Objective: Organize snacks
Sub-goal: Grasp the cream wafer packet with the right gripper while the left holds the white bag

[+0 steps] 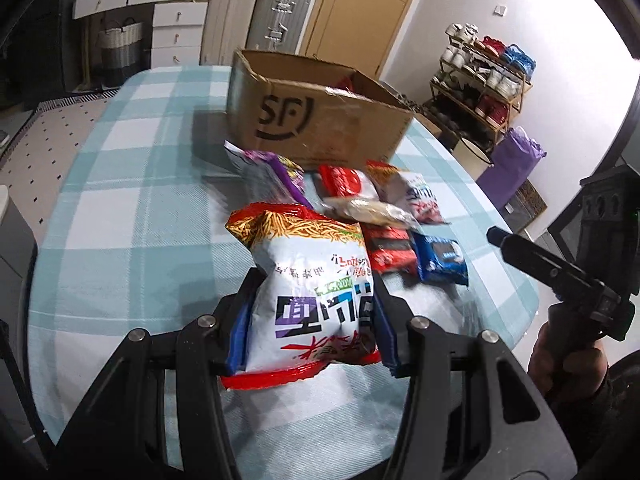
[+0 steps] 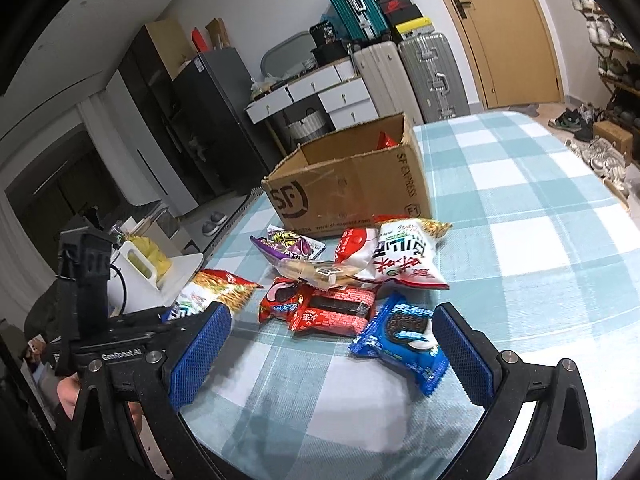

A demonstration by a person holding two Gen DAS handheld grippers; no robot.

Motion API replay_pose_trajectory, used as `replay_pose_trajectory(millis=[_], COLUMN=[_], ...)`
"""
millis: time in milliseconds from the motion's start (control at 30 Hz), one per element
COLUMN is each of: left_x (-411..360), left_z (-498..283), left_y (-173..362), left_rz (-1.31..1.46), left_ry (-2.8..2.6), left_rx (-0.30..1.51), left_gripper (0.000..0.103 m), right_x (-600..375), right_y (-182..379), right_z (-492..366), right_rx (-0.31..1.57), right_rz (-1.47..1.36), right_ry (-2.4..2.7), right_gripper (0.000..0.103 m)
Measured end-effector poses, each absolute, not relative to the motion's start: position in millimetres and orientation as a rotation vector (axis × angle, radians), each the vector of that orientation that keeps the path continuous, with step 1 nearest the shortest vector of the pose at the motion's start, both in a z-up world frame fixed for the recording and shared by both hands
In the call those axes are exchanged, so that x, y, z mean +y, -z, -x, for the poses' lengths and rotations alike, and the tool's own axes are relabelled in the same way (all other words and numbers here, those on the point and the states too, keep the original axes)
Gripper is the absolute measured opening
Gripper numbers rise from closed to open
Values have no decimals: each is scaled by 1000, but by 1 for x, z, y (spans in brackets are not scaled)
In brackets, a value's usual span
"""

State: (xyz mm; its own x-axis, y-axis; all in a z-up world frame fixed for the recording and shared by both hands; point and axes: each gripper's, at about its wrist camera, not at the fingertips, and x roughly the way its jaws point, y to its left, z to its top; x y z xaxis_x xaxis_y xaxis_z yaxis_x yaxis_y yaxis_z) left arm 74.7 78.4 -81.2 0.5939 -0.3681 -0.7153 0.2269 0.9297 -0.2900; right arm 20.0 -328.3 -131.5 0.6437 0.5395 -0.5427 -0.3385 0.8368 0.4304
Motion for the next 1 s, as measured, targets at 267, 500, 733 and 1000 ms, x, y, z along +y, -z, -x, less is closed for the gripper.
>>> replay_pose_trajectory(millis=[267, 500, 733, 1000], left_x=[98, 114, 127, 136], left_z=[-83, -87, -92, -96], left_y=[78, 79, 78, 82], left_rz=[197, 219, 247, 280], left_ry=[318, 305, 306, 316], left_rx=[851, 843, 839, 838], left_gripper=[48, 48, 48, 48], right_x=[-302, -277, -256, -223], right_y=[141, 153, 158, 160], right_z=[-52, -76, -95, -112], right_rx=[775, 834, 873, 891], right_rz=[-320, -309, -301, -206], right_ry=[-539, -532, -495, -404], right_gripper=[102, 102, 102, 102])
